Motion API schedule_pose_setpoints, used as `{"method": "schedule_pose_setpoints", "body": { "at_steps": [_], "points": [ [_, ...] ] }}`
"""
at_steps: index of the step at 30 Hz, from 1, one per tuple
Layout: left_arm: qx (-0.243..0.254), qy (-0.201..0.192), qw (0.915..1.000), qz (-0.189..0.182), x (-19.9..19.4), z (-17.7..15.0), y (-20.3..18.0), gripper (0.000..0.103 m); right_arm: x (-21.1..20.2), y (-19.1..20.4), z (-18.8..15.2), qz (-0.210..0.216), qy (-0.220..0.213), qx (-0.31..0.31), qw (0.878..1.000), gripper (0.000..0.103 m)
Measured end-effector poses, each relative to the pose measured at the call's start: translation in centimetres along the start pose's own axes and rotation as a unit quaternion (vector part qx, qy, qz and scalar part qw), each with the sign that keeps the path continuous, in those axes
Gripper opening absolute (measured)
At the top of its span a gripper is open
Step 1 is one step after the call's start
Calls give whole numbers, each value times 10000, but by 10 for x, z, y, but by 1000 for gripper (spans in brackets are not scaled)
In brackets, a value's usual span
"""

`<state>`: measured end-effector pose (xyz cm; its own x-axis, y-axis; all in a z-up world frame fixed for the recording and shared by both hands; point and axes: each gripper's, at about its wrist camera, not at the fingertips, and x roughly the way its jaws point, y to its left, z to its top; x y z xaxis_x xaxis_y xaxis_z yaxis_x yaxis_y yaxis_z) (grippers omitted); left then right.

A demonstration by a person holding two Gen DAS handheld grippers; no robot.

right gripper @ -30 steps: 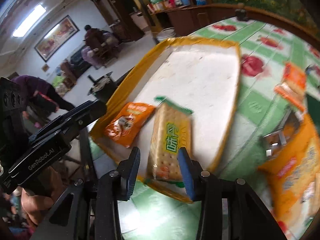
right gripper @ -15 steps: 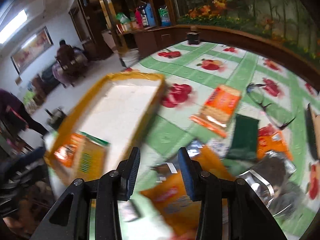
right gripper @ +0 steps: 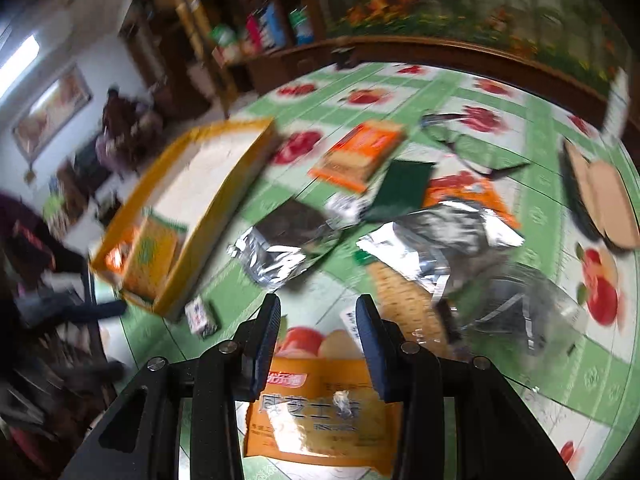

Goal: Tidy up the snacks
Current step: 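Grasp the orange cheese biscuit packet with the right gripper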

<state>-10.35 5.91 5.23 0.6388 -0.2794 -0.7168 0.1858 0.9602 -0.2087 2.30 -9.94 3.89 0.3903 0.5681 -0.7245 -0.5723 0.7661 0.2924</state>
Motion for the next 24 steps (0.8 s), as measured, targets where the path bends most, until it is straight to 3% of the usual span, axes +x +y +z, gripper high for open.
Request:
{"method": "schedule_pose_setpoints", "body": {
  "at_steps": [3, 9, 11, 14, 16, 18, 24],
  "points": [
    [-39, 243, 9996, 128, 24, 1, 3, 52, -5, -5, 5, 207, -63, 216, 9995, 43],
    [390, 361, 9904, 1275, 50, 7, -5, 52, -7, -4, 5, 415, -51, 280, 9987, 43],
    [429, 425, 9895, 1312, 55, 7, -5, 52, -5, -3, 2, 409, -5, 252, 9988, 43],
    [391, 561, 9943, 821, 53, 1, -10, 52, -3, -6, 1, 456, 93, 306, 9985, 43],
    [201, 710, 9972, 118, 50, -5, -12, 52, -1, -11, -1, 464, 197, 403, 9979, 43],
    [102, 776, 9966, -274, 46, -14, -15, 52, 3, -19, -5, 559, 364, 558, 9962, 43],
    [55, 787, 9964, -325, 33, -25, -15, 60, 17, -28, -14, 277, 680, 612, 9954, 43]
  ]
}}
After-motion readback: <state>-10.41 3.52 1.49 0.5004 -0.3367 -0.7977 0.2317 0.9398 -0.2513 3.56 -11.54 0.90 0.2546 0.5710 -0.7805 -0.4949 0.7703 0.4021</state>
